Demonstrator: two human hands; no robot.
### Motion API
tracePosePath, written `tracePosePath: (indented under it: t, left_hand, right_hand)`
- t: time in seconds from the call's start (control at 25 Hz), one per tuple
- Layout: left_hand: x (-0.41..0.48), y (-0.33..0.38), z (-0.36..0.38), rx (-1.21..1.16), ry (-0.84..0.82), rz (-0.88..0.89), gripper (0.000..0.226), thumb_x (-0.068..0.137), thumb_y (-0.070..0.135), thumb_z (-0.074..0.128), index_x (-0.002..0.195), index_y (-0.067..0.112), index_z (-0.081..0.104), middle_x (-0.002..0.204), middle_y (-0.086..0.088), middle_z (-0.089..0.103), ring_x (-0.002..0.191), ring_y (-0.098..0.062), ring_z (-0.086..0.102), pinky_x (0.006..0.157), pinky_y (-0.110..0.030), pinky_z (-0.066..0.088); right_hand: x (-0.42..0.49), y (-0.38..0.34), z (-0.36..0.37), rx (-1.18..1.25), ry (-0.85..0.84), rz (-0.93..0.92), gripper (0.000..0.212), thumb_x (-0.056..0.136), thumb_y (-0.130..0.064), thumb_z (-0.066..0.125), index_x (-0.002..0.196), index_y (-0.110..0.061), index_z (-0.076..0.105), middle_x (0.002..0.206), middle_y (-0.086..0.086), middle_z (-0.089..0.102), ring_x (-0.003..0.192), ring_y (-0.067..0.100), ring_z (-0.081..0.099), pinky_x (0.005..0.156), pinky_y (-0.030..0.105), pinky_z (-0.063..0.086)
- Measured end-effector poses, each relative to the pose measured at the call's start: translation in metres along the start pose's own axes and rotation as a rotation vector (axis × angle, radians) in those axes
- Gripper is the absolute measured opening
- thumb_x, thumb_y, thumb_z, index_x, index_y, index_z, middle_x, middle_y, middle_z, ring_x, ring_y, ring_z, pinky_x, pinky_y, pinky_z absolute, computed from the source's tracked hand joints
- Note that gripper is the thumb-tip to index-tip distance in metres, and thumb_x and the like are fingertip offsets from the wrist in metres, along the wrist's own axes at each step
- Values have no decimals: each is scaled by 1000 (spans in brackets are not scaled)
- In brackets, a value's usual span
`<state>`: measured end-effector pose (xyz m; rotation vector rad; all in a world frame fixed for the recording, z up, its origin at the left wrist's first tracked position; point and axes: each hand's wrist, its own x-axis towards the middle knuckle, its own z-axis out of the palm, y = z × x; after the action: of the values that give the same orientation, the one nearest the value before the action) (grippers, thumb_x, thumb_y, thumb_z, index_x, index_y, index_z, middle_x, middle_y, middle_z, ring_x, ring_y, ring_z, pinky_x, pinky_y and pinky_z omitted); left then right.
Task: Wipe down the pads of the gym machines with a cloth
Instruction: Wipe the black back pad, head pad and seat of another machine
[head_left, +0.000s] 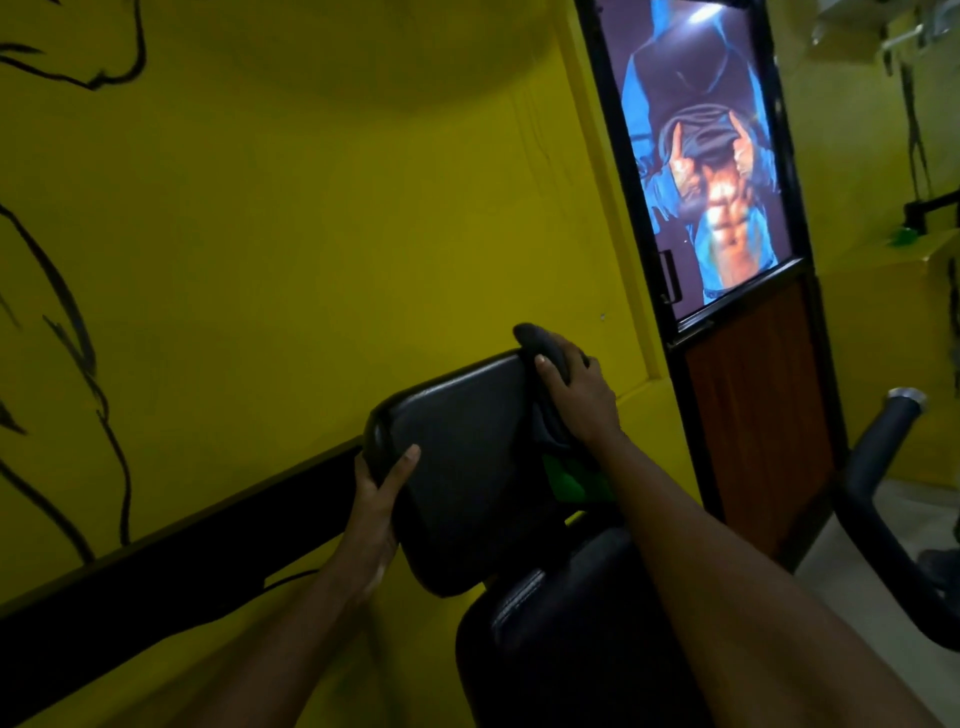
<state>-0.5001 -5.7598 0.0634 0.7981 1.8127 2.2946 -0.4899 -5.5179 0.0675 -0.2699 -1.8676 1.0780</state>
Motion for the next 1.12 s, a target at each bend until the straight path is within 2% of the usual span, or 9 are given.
tracePosePath:
  t: [0.08,0.2,0.36,0.48,0.64,0.8,0.92,1.0,1.12]
  left_hand:
    - [1,-1,-1,6,11,6,46,76,25,74,106,43,45,120,3,57,106,-17,59,88,-42,49]
    - [0,-1,1,-13,37,-5,33,89,20,57,108,41,40,119,2,56,103,-17,58,92,-44,47]
    - [-2,1,4,-6,57,-2,39,91,19,55,119,36,32,126,-1,51,108,-22,54,93,-45,46]
    - [-3,2,6,0,69,4,50,92,19,54,132,33,28,128,-3,49,107,-22,53,90,-42,46]
    - [-8,5,12,31,73,4,69,93,21,53,148,22,11,127,-3,45,109,-21,50,91,-40,45]
    - [-12,4,9,18,79,-40,79,83,35,63,147,22,17,136,-6,48,113,-24,54,84,-38,50]
    - [-20,-5,6,-36,15,-84,78,82,43,63,146,30,20,130,6,52,108,-15,57,73,-28,53]
    - [-21,-13,2,-68,-8,-95,69,88,39,59,146,33,23,133,7,53,112,-14,57,74,-28,54]
    - [-19,-16,-2,-110,-64,-118,82,77,51,66,146,34,26,141,0,50,123,-22,54,85,-35,55]
  right_hand:
    - [-19,13,4,31,66,71,49,96,-44,41,142,-33,30,132,18,43,118,38,46,90,39,38]
    - [-52,31,10,75,120,219,53,96,-45,40,144,-31,26,136,20,40,122,39,43,96,42,36]
    - [-90,21,26,148,196,468,62,94,-50,38,148,-31,13,150,19,21,134,40,28,108,47,26]
    - [-115,-8,45,168,271,577,64,95,-48,38,148,-31,7,155,19,6,140,38,16,112,44,18]
    - [-150,-51,73,253,258,616,62,95,-47,36,148,-35,5,157,17,-2,140,39,14,113,42,14]
    - [-190,-71,96,197,220,512,61,96,-43,38,148,-34,8,156,17,1,141,36,14,112,40,16]
    - [-161,-44,79,183,305,492,56,97,-37,41,147,-31,18,155,18,8,139,38,18,111,41,18]
    - [-135,-26,67,192,353,557,53,97,-36,40,147,-31,20,155,18,10,139,39,18,111,41,18]
    - [-152,-41,83,167,384,529,52,97,-37,42,145,-35,23,155,16,13,136,39,21,109,45,22]
